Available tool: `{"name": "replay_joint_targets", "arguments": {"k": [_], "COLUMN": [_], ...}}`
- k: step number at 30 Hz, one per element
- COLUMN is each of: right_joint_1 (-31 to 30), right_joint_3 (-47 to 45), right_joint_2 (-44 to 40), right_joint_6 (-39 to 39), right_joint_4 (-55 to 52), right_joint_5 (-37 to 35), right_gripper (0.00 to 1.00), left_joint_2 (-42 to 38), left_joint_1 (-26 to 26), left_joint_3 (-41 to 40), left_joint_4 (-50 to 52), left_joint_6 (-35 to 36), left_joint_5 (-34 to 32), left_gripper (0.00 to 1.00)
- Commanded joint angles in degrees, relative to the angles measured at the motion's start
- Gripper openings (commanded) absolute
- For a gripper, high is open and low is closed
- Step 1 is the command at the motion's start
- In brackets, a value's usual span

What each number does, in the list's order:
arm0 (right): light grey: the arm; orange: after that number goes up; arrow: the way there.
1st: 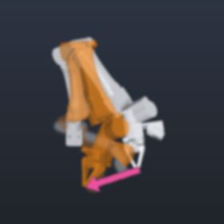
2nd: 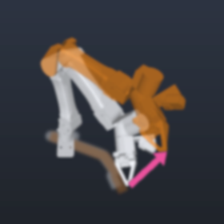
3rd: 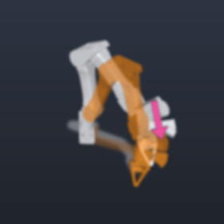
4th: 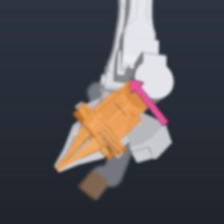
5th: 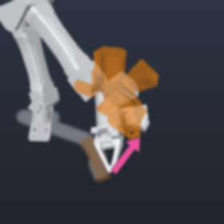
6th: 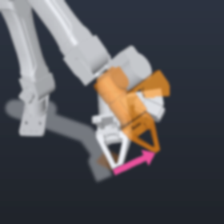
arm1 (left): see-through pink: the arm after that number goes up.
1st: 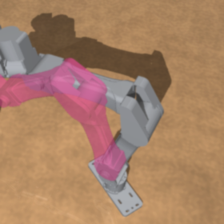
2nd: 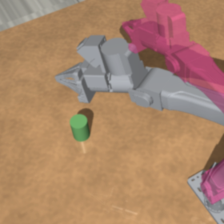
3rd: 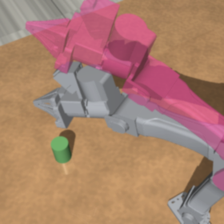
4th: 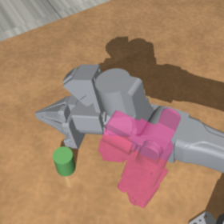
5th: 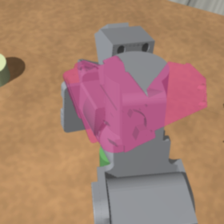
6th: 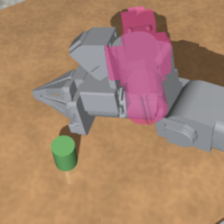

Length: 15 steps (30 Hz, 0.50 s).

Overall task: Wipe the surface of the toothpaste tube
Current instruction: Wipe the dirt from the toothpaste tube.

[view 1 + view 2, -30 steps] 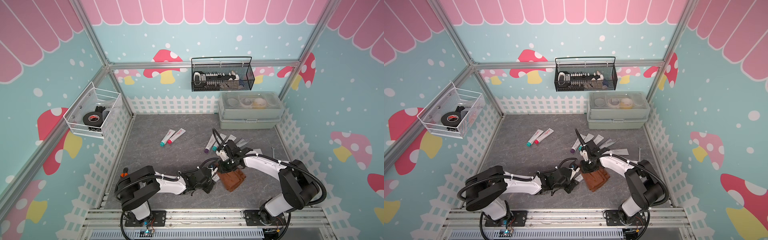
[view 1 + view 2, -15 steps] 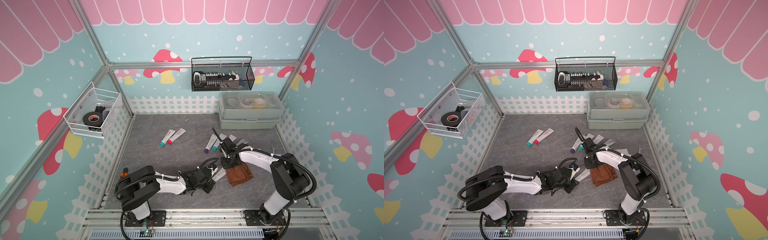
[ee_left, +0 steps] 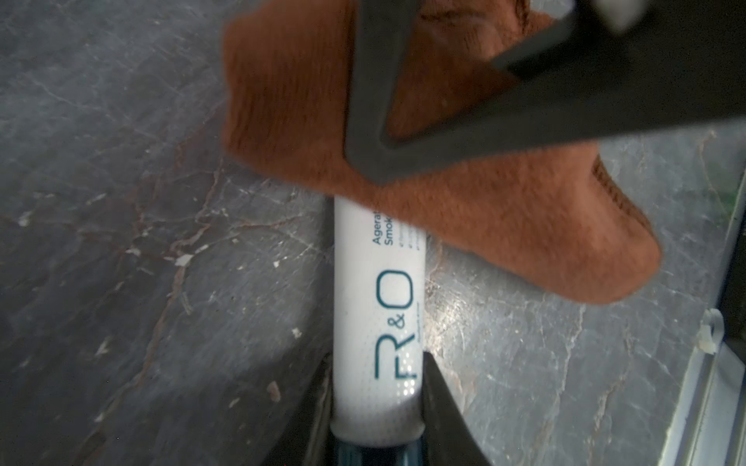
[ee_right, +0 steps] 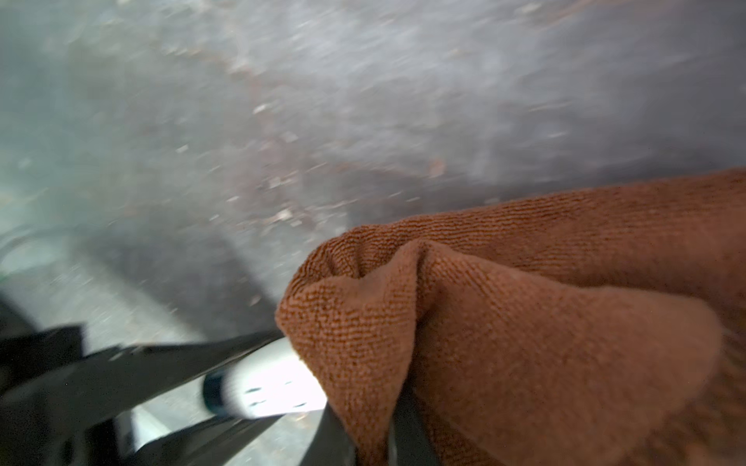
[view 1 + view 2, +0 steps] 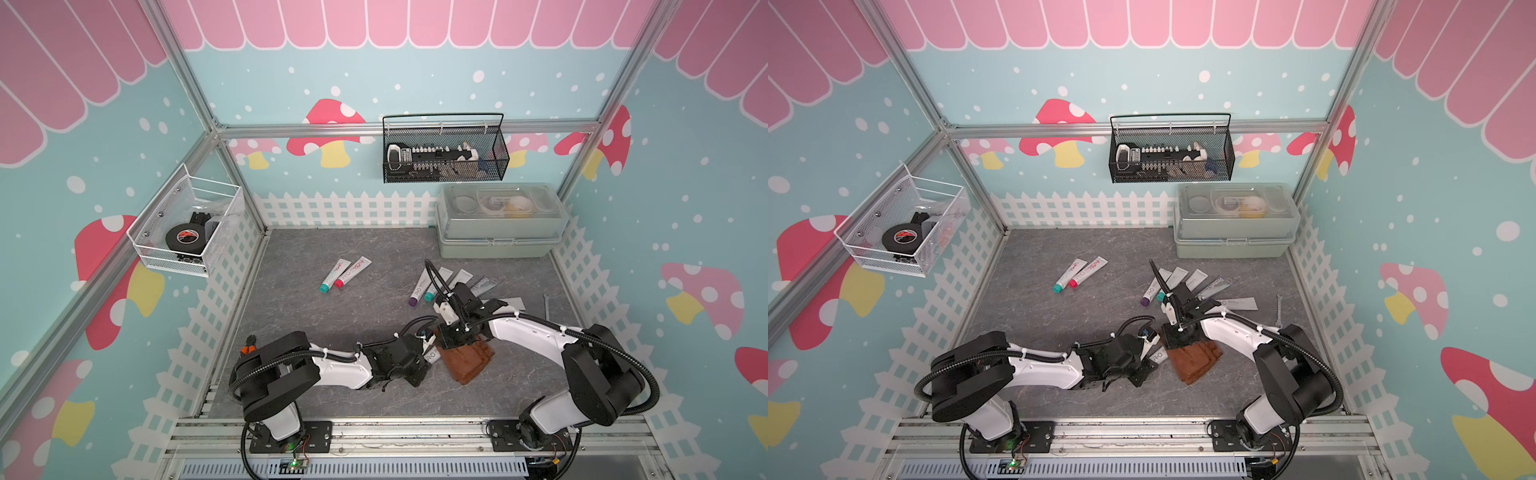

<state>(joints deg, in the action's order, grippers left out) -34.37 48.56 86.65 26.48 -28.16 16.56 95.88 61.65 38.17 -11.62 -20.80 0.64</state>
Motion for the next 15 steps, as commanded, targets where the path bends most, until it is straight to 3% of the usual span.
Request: {"name": "replay_joint_targets", "arguments": {"k": [1,6,9,15], "right_joint_1": [-1.2,-1.2,-1.2,-0.3], "right_joint_3": [-1.7,2.3,3.6,5.6], "right_joint_2": [1.5,6.1,7.3,10.4], "right_joint_6": [-0.1,-0.3,0.2,0.3], "right_joint_4": [-4.5,-12.5,-14.9,-15.4], "right_joint_5": [2.4,-17.7,-25.4,-30.5], "right_gripper": [0.06,0.05,0.06,0.05], "left_joint_2": [0.7,0.1,-0.6,-0.7], "left_joint_1": [-0.4,-0.4,-0.5,-0.5], "left_joint_3": [-0.6,-0.9,-1.5,-1.5], "left_joint_4": [1.7,1.9,1.7,1.6], "left_joint_6": [-0.3,-0.2,-0.4,-0.4], "left_joint_5": [-1.5,-1.6,-2.1,-2.0], "left_gripper": [0.27,0.27,0.27,0.27]}}
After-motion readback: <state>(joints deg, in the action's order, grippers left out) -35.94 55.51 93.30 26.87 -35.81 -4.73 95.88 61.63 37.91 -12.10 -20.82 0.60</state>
